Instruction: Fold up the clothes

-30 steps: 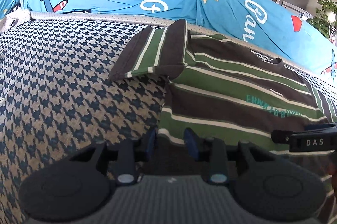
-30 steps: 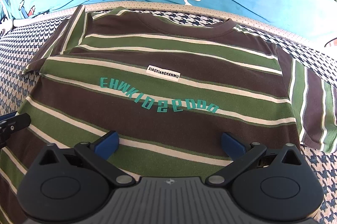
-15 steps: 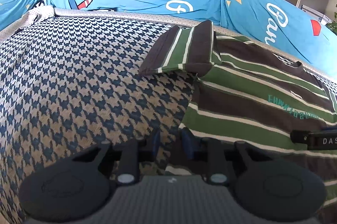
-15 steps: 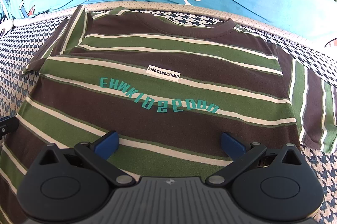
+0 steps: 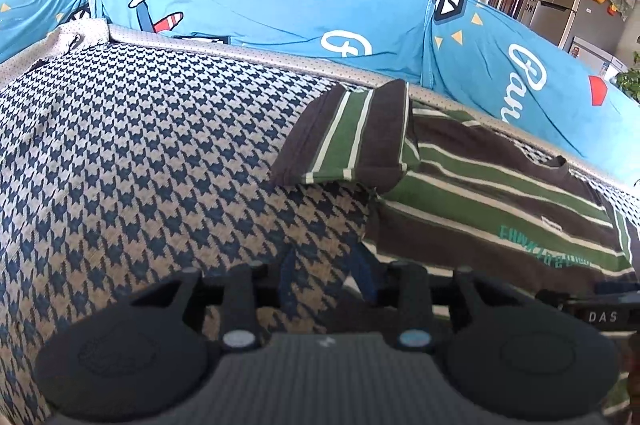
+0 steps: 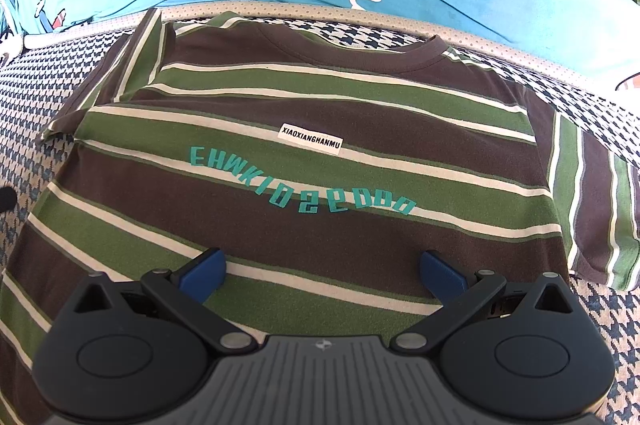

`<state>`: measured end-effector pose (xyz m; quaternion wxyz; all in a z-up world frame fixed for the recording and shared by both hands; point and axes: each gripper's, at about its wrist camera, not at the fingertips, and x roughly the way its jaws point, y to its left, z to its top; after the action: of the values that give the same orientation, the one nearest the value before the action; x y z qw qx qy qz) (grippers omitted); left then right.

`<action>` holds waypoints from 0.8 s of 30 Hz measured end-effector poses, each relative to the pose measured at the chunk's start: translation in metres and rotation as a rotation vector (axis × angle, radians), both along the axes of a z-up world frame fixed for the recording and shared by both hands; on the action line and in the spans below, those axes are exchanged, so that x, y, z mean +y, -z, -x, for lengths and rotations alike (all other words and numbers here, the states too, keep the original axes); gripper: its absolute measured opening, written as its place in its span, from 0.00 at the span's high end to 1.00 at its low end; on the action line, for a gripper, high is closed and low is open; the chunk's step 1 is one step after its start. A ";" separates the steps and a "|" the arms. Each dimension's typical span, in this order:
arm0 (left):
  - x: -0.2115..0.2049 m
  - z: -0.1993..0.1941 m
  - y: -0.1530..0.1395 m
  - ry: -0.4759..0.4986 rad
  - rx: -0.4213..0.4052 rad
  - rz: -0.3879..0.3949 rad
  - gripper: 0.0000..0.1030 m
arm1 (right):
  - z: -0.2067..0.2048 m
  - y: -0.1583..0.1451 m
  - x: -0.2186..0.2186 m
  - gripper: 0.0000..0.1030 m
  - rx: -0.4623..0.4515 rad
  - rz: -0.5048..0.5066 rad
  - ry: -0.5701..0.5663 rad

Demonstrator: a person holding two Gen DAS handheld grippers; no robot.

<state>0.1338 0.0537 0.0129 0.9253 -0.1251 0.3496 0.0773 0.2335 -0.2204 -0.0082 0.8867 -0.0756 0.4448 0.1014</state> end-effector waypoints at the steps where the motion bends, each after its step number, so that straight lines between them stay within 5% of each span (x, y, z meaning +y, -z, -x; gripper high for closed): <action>1: 0.002 -0.003 -0.002 0.000 -0.010 0.007 0.67 | 0.000 0.000 0.000 0.00 0.000 0.000 0.000; 15: 0.034 -0.081 -0.006 -0.015 -0.046 0.068 0.51 | 0.000 0.000 0.000 0.00 0.000 0.000 0.006; 24: 0.042 -0.127 0.012 -0.021 -0.049 0.047 0.49 | -0.001 0.000 0.000 0.00 0.000 0.002 0.004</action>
<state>0.2605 0.0959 0.0006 0.9295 -0.1525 0.3272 0.0756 0.2341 -0.2201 -0.0083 0.8868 -0.0757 0.4449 0.0992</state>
